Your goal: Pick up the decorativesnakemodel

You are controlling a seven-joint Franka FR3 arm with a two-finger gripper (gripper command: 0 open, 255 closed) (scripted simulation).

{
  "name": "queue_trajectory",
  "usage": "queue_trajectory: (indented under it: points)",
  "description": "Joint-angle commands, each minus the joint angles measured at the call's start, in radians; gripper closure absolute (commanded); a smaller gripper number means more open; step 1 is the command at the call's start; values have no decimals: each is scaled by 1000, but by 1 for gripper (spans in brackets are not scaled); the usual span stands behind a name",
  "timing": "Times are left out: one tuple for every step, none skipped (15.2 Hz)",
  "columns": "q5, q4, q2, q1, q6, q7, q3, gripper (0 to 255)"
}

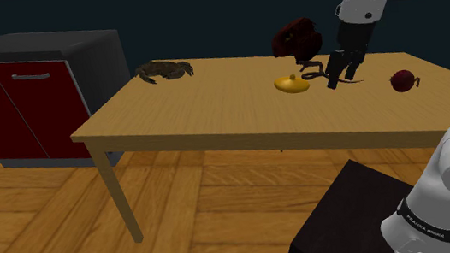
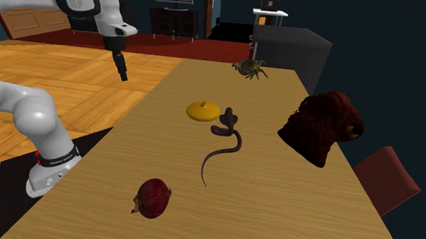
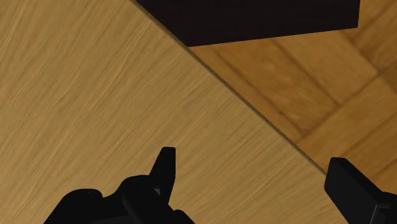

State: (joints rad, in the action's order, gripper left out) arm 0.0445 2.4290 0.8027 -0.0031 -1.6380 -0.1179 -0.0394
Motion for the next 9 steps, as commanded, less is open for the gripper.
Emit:
queue_trajectory:
  points:
    - [0, 0, 0, 0, 0, 0, 0, 0]
    - [15, 2, -11, -8, -16, 22, -21, 0]
    - [29, 3, -23, -16, -32, 45, -43, 0]
    - [43, 2, -36, -24, -49, 67, -64, 0]
    - [56, 1, -51, -32, -66, 89, -85, 0]
    - [69, -2, -67, -39, -83, 111, -106, 0]
    - [80, -7, -84, -46, -100, 132, -127, 0]
    - [91, -12, -103, -52, -118, 154, -149, 0]
    - [101, -19, -122, -58, -135, 176, -170, 0]
